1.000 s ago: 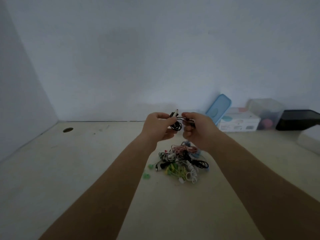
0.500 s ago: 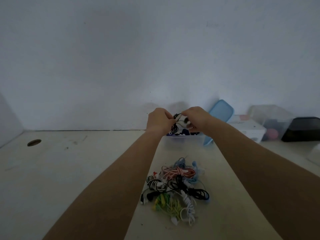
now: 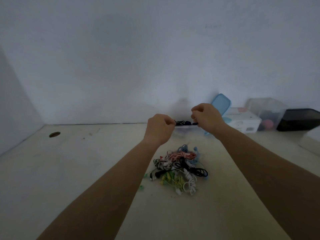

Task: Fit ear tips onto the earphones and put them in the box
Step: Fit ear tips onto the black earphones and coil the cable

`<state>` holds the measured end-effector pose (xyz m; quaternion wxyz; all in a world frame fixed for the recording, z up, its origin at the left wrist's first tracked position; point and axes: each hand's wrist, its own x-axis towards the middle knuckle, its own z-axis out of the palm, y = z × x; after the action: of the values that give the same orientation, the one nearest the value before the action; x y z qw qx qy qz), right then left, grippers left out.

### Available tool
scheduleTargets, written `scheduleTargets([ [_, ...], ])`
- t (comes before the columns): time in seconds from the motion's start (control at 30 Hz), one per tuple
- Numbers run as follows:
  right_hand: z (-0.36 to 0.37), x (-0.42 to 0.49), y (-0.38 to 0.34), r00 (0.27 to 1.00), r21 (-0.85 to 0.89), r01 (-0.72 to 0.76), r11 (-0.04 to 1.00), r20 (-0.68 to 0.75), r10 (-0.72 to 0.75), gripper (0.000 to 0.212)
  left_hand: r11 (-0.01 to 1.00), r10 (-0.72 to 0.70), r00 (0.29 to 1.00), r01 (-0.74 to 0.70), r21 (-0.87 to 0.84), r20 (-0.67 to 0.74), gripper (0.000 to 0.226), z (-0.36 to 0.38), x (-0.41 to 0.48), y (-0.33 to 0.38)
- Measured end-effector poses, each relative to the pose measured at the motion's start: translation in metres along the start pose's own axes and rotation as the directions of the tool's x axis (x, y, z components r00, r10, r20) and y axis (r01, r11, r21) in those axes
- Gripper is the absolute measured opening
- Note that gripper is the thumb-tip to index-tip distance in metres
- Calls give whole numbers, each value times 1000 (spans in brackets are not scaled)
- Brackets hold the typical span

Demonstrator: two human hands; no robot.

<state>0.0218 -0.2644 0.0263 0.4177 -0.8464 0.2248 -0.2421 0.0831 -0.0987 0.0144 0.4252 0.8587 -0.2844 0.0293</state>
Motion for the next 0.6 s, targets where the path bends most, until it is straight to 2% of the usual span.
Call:
scheduleTargets([
  [0.07,-2,-20,0,999,13,43,999,33,-44,17,1000,-11,1000,10,14,27,18,-5,-18,-3],
  [0.2,-3,-61,3,966,-40,152,988,216,-140,14,997,-34,995,28,66,97,18,-10,-54,-13],
  [0.3,3,-83,10,916,-171,296,940,328,-229,25,989,-62,987,41,144,146,23,-9,-78,-22],
  [0.37,8,-94,11,894,-231,330,915,387,-225,37,986,-76,985,51,161,154,24,-8,-90,-29],
  [0.5,20,-104,8,888,-398,391,830,398,-228,48,995,-80,994,75,68,73,24,-11,-103,-36],
  [0.6,24,-106,4,868,-457,434,776,441,-226,53,993,-107,992,110,-40,63,26,-13,-108,-41],
])
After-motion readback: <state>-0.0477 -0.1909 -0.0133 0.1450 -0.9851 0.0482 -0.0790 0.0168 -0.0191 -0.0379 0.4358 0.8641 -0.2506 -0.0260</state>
